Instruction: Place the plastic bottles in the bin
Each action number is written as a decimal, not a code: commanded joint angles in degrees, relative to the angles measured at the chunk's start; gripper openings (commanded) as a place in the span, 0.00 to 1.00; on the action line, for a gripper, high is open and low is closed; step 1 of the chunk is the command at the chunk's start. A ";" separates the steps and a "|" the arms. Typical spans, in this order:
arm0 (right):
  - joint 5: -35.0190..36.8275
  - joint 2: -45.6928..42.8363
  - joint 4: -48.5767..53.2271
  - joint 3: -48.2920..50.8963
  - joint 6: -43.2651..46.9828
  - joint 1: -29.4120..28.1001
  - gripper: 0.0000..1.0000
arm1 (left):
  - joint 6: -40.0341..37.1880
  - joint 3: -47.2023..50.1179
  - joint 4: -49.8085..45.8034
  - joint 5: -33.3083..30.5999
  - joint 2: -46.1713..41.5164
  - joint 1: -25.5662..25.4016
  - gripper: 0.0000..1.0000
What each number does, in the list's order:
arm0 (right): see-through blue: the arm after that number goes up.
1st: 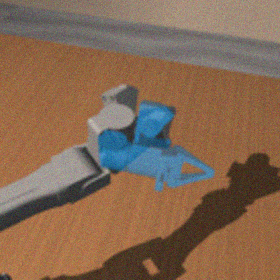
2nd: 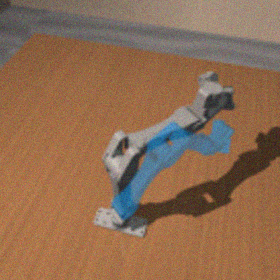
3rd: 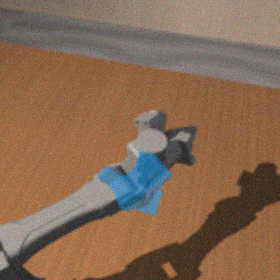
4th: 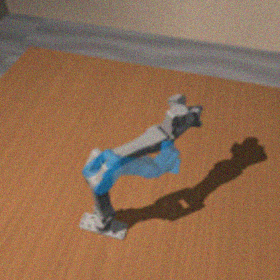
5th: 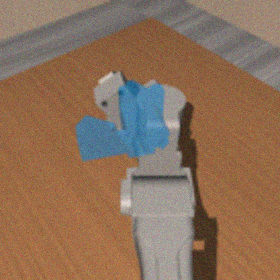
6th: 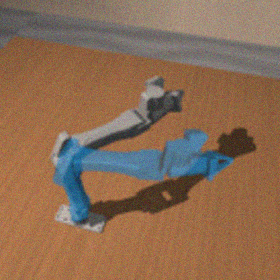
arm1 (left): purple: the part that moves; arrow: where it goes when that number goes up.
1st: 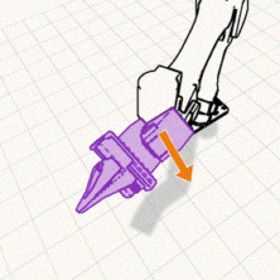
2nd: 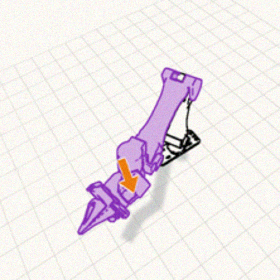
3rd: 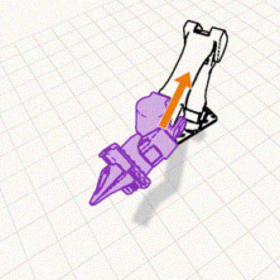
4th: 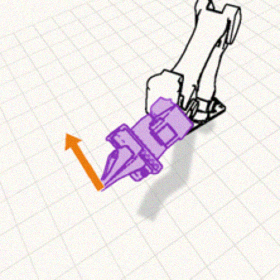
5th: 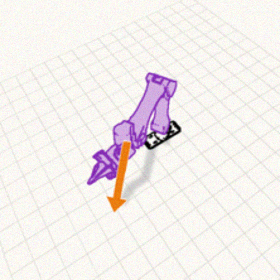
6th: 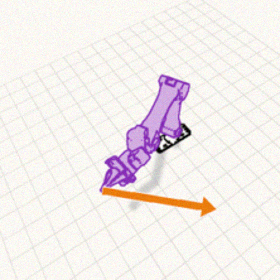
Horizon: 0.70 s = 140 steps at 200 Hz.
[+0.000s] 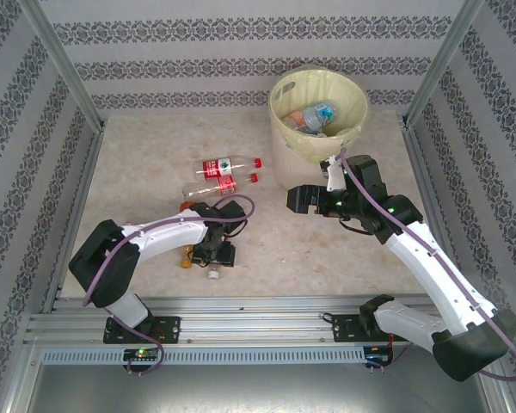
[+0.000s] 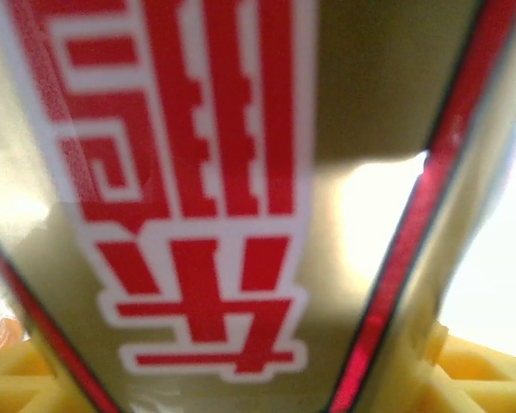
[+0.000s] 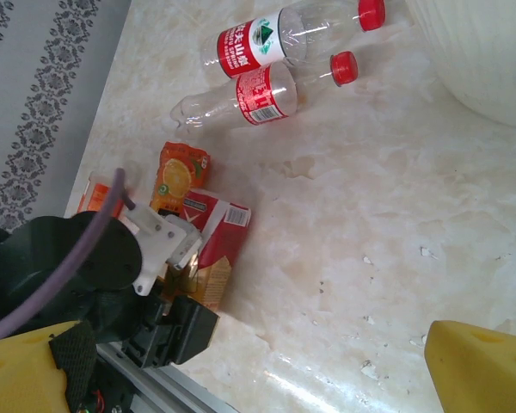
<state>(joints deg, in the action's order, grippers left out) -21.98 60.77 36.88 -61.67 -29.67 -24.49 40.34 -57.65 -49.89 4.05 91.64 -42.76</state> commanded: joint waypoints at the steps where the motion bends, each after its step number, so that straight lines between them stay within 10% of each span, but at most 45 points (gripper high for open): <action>1: -0.79 -1.01 -2.46 1.26 -2.29 0.60 0.98 | -2.85 -2.56 1.85 0.49 -5.80 -0.48 0.64; 140: -14.06 1.03 -22.42 4.43 -16.82 0.23 0.98 | -4.18 -6.29 36.36 32.48 -14.86 -0.17 0.65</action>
<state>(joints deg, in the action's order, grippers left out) -33.45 61.14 18.37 -57.30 -44.31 -24.14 34.35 -64.29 -25.04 28.80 77.41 -42.74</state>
